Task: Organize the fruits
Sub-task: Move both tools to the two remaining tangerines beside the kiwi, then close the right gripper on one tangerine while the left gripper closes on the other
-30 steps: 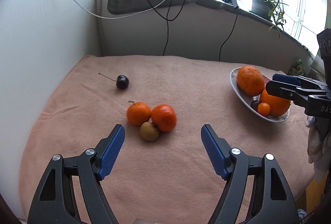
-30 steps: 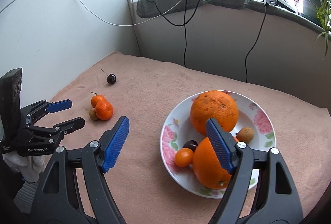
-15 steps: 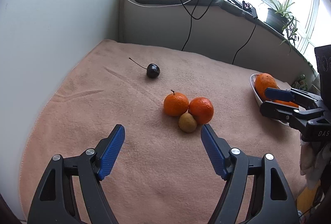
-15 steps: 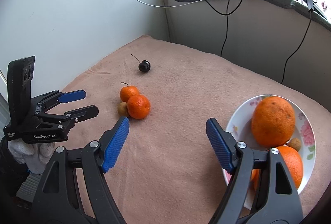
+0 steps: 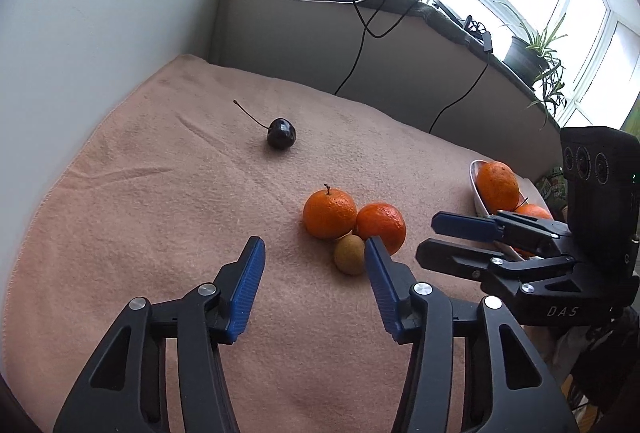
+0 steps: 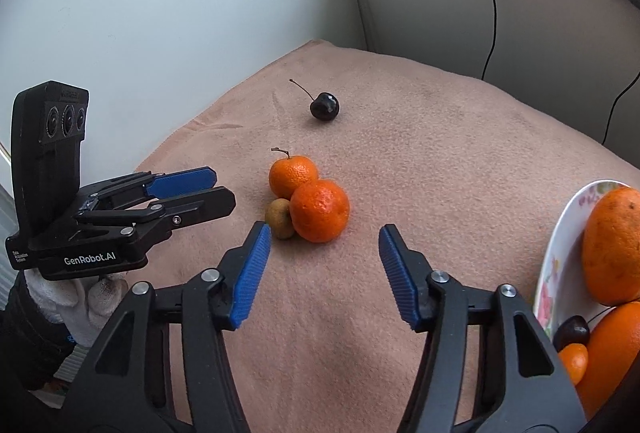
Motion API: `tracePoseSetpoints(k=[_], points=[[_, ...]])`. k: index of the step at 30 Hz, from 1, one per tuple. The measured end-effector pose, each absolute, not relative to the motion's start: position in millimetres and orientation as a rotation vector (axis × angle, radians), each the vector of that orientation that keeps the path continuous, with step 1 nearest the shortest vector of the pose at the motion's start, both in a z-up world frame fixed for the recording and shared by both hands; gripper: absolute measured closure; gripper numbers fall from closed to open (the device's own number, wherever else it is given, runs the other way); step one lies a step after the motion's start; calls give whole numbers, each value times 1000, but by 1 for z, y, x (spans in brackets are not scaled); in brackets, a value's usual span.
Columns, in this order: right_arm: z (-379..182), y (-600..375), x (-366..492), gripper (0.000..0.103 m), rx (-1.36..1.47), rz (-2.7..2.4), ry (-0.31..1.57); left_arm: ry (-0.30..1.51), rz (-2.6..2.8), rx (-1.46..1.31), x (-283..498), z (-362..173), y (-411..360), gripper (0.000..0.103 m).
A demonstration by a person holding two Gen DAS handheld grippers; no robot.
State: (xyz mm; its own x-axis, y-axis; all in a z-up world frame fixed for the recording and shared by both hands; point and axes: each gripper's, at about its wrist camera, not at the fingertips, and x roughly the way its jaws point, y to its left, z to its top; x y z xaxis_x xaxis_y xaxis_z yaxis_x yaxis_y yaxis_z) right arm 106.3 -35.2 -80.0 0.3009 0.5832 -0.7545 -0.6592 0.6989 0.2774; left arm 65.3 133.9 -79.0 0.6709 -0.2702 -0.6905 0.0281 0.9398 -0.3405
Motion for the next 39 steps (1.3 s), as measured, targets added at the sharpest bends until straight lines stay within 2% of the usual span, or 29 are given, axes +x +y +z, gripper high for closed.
tracePoseSetpoints(k=[5, 7, 15, 20, 24, 39], points=[[-90, -28, 116, 49, -69, 833, 982, 837, -201, -329, 78, -82, 131, 54], [-93, -26, 119, 54, -65, 835, 989, 847, -210, -344, 82, -85, 132, 55], [-102, -23, 127, 54, -58, 852, 1003, 866, -228, -364, 94, -89, 132, 56], [-105, -22, 130, 55, -52, 855, 1007, 873, -224, -355, 97, -91, 132, 61], [-106, -22, 130, 61, -58, 862, 1010, 885, -228, -348, 100, -93, 130, 62], [-110, -19, 134, 61, -55, 860, 1016, 889, -229, -337, 103, -94, 128, 64]])
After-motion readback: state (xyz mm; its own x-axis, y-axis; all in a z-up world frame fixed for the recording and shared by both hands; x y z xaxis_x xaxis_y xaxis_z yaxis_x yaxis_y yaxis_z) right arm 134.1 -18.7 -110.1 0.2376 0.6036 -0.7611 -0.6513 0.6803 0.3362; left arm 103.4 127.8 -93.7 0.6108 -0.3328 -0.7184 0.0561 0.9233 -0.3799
